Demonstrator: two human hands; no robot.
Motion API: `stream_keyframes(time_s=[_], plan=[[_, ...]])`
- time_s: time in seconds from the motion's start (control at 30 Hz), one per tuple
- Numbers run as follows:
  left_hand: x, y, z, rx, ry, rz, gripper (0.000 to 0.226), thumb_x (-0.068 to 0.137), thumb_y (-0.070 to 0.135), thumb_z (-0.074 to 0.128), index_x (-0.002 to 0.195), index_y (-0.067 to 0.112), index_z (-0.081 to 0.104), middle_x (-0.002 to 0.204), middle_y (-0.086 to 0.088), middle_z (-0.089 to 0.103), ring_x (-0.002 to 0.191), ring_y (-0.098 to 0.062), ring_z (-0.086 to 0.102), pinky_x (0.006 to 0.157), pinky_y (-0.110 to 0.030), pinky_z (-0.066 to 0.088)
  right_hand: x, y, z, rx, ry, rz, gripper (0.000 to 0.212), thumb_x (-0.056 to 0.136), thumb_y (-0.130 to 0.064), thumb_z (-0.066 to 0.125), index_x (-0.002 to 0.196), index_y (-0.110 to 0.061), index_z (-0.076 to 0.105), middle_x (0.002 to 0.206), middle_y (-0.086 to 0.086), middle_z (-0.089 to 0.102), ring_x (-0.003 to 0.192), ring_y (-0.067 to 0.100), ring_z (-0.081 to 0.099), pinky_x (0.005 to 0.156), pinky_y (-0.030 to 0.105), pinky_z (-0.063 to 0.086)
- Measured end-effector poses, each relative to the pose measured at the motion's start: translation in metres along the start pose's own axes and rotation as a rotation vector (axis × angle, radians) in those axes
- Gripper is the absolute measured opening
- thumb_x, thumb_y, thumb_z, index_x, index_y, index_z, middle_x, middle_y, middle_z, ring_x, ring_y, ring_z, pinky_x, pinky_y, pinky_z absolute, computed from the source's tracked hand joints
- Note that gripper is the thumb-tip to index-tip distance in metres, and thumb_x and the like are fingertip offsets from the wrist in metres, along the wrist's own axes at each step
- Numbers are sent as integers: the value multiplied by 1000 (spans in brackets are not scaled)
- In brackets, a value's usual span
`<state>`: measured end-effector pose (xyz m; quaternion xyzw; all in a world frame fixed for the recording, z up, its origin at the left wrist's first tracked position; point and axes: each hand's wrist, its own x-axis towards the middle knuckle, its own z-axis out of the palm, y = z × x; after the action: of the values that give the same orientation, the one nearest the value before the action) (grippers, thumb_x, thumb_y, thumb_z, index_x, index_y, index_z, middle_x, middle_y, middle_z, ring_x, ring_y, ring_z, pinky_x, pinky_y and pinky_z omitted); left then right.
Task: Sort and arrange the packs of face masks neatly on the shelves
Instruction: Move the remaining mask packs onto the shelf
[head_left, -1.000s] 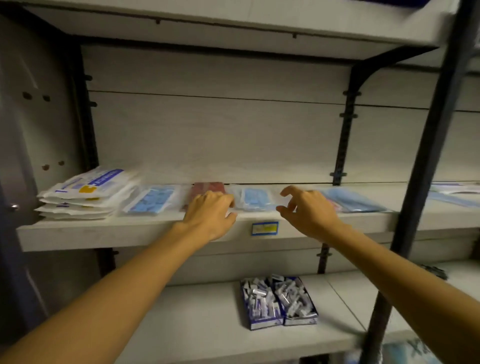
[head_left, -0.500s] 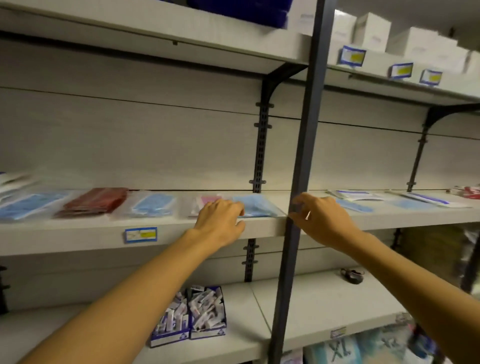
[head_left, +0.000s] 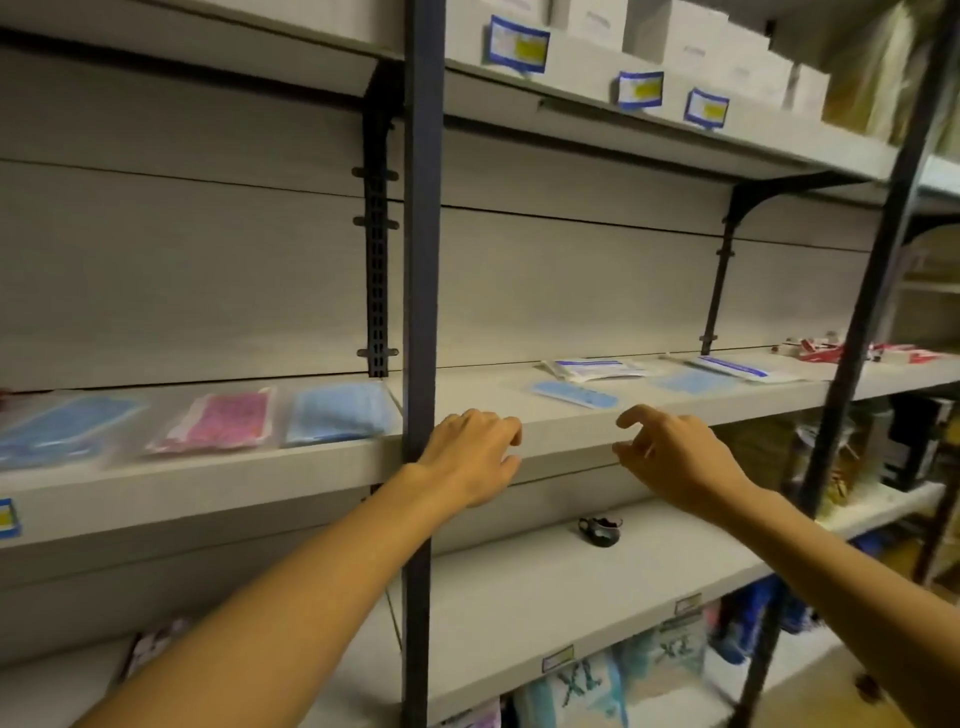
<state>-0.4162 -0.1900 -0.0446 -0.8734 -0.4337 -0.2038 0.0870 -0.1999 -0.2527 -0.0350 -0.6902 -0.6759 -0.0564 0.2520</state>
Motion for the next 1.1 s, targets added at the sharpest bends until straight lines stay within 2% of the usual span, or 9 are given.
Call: stream_keyframes(time_s=[0.1, 0.23, 0.37, 0.57, 0.67, 0.8, 0.97, 1.1], plan=[[30, 13, 16, -7, -2, 22, 31, 96, 33, 47, 123, 19, 54, 120, -3, 60, 109, -22, 53, 89, -35, 45, 12, 32, 3, 7, 11, 28, 35, 94, -29, 59, 127, -19, 53, 97, 1, 69, 84, 15, 64, 81, 32, 56], [75, 25, 36, 16, 1, 22, 31, 96, 34, 47, 122, 20, 56, 122, -3, 59, 111, -23, 52, 89, -34, 44, 40, 70, 4, 7, 10, 64, 35, 94, -31, 59, 126, -19, 53, 103, 3, 70, 88, 17, 64, 83, 36, 56], [125, 26, 53, 50, 4, -17, 29, 95, 34, 46, 117, 19, 58, 118, -3, 59, 109, -23, 51, 83, -30, 39, 81, 104, 5, -15, 5, 62, 35, 94, -32, 58, 127, -20, 53, 107, 3, 70, 88, 16, 64, 81, 31, 54], [193, 13, 77, 40, -6, -109, 25, 95, 32, 46, 114, 21, 59, 118, -2, 60, 110, -23, 52, 84, -29, 39, 148, 147, 12, -26, 17, 46, 35, 94, -34, 57, 126, -19, 54, 105, 2, 71, 94, 21, 65, 83, 38, 55], [216, 6, 89, 56, -10, -156, 25, 94, 34, 48, 112, 22, 60, 118, -1, 61, 109, -21, 53, 84, -28, 39, 177, 166, 18, -42, 37, 46, 32, 94, -35, 56, 123, -21, 55, 100, -3, 72, 95, 20, 62, 81, 37, 52], [236, 0, 105, 119, -85, -246, 27, 94, 41, 48, 110, 23, 61, 117, -2, 60, 108, -23, 54, 84, -31, 41, 213, 188, 34, -65, 20, 26, 31, 93, -34, 56, 122, -22, 56, 97, -5, 72, 97, 21, 62, 78, 35, 52], [253, -15, 112, 200, -160, -415, 36, 90, 53, 49, 102, 21, 61, 114, -3, 62, 107, -25, 57, 79, -30, 41, 256, 215, 58, -132, -54, 12, 33, 91, -37, 56, 120, -22, 56, 109, 6, 67, 102, 26, 60, 80, 34, 51], [258, -14, 116, 276, -166, -555, 40, 87, 61, 49, 87, 21, 52, 108, -3, 62, 103, -25, 57, 74, -30, 38, 284, 232, 69, -165, -107, -51, 25, 91, -35, 56, 111, -21, 61, 110, 7, 64, 99, 26, 58, 75, 31, 45]])
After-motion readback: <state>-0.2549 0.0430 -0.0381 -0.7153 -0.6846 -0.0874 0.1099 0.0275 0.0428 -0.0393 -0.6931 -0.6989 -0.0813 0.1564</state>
